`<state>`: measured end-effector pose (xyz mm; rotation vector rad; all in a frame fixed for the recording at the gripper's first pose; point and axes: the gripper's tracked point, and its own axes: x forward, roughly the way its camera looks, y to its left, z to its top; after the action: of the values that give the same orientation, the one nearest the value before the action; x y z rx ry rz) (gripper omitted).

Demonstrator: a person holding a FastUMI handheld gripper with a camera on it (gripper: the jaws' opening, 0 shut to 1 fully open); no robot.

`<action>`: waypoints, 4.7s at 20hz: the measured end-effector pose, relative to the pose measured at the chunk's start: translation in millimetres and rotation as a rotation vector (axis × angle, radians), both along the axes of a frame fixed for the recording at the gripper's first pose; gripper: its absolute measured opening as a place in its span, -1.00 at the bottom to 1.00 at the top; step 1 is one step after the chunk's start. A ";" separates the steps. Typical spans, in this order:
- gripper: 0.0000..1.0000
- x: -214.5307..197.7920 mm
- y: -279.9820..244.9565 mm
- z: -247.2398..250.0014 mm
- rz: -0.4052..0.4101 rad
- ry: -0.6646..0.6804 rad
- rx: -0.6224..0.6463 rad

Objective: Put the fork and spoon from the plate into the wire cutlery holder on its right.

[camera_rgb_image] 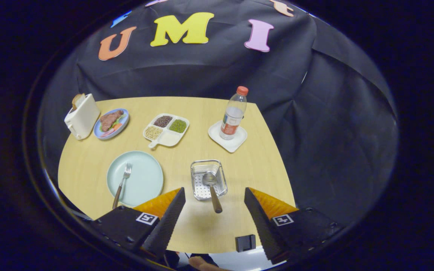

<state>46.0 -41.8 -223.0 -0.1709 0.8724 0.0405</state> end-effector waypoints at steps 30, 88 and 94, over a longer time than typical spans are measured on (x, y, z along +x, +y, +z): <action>0.91 -109.5 200.8 -126.1 0.010 0.467 0.184; -0.99 -66.0 73.8 -38.2 0.191 0.156 0.123; -0.99 -57.0 5.4 -30.7 0.188 0.145 0.117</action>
<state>-11.1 -36.3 -253.7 -0.1410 0.9939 0.2822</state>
